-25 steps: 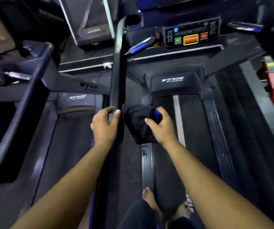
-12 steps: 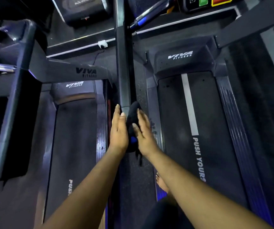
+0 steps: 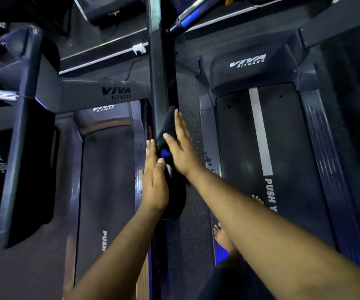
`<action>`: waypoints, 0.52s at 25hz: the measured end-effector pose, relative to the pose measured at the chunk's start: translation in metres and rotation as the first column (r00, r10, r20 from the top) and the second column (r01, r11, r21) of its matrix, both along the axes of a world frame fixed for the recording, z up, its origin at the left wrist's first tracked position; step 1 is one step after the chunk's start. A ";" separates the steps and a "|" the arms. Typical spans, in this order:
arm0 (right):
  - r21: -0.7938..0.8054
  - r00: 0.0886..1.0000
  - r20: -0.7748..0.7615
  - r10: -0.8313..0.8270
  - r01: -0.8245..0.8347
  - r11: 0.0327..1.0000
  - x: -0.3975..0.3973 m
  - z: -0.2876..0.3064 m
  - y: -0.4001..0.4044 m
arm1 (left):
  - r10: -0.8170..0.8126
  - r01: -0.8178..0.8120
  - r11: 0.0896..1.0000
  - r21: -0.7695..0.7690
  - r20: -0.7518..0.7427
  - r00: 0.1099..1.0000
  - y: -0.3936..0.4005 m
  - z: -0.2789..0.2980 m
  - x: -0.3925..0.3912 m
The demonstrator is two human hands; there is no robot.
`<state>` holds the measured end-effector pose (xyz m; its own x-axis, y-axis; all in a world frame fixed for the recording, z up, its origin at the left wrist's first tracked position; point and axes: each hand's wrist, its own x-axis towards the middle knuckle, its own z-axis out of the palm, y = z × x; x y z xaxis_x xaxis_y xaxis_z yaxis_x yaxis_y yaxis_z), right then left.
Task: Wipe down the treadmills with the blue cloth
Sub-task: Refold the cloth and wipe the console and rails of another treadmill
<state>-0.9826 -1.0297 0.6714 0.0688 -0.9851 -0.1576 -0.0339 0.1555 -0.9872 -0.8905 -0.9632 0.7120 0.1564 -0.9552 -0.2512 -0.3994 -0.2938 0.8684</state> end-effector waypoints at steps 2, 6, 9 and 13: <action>-0.037 1.000 0.019 -0.008 0.009 0.999 0.000 -0.008 0.019 | 0.008 -0.007 1.000 -0.008 0.101 0.995 -0.022 0.007 -0.003; -0.089 0.999 0.050 0.008 -0.003 0.996 0.004 -0.017 0.031 | -0.025 0.030 0.999 -0.033 0.129 0.991 -0.066 0.012 -0.004; 0.003 0.998 0.038 -0.045 0.045 0.999 0.003 -0.001 -0.091 | -0.005 0.009 1.000 -0.025 0.157 0.988 -0.106 0.014 -0.009; -0.045 0.999 0.047 0.005 -0.003 0.999 0.002 -0.016 -0.090 | -0.020 0.022 1.000 -0.005 0.229 0.973 -0.139 0.012 -0.015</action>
